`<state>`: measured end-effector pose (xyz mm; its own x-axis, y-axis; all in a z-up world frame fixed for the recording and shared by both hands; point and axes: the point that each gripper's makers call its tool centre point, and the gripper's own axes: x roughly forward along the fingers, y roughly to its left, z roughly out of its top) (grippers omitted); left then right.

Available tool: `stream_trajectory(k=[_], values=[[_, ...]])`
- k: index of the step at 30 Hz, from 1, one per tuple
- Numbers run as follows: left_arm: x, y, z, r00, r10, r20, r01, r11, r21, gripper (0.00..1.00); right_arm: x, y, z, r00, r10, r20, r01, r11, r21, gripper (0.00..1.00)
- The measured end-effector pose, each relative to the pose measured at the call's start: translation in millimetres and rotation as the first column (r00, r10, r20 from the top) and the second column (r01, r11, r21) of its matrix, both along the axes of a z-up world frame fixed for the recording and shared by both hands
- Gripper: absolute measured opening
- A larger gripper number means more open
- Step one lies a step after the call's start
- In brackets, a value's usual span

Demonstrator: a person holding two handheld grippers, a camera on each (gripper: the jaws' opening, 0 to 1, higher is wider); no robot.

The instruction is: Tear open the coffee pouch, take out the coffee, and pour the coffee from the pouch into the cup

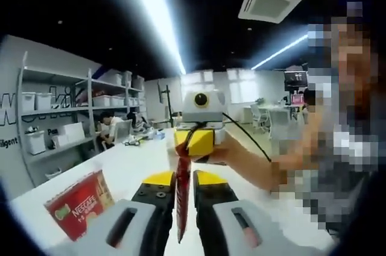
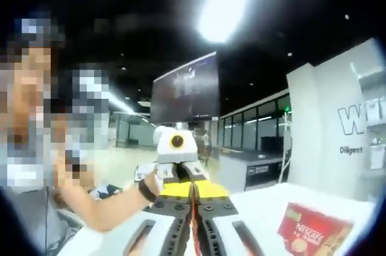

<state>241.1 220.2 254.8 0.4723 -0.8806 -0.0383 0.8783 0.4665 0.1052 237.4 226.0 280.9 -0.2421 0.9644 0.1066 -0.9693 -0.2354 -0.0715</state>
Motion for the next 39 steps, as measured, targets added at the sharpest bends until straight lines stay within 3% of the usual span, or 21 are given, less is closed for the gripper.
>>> stream_trajectory(k=[11,15,18,20,22,24,25,29,39], values=[[-5.8,0.5,7.9,1.0,-0.008,-0.003,0.008,1.0,-0.01,0.09,-9.3,-4.7,0.9,0.999,0.043,-0.023,-0.043,0.999,0.002,0.02],[-8.6,-4.3,10.5,0.999,-0.012,-0.05,0.01,0.999,-0.035,0.06,-5.6,-7.5,6.0,0.996,0.058,-0.064,-0.057,0.998,0.015,0.02],[-7.6,-5.1,12.6,0.995,-0.025,-0.093,0.019,0.998,-0.061,0.06,-7.2,-9.7,9.4,0.984,0.105,-0.144,-0.101,0.994,0.034,0.03],[-10.7,-7.7,13.9,0.994,-0.042,-0.096,0.035,0.997,-0.074,0.05,-10.3,-12.0,11.3,0.954,0.164,-0.251,-0.158,0.986,0.043,0.03],[-13.4,-9.6,14.8,0.994,-0.054,-0.094,0.047,0.996,-0.079,0.05,-11.9,-13.1,11.9,0.934,0.205,-0.293,-0.194,0.979,0.065,0.03],[-12.8,-9.7,16.4,0.993,-0.058,-0.099,0.05,0.995,-0.082,0.05,-13.7,-13.3,9.6,0.936,0.207,-0.286,-0.195,0.978,0.069,0.04],[-12.2,-9.6,16.1,0.993,-0.052,-0.109,0.043,0.996,-0.084,0.04,-13.4,-13.3,10.5,0.947,0.199,-0.252,-0.183,0.979,0.085,0.05],[-7.1,-2.5,22.5,0.985,-0.042,-0.165,0.016,0.987,-0.161,0.04,-8.7,-11.8,3.2,0.968,0.146,-0.203,-0.138,0.989,0.052,0.09],[-4.7,5.2,24.1,0.983,-0.037,-0.182,0.003,0.983,-0.184,0.04,-8.1,-7.8,5.9,0.975,0.135,-0.174,-0.124,0.99,0.073,0.09]])
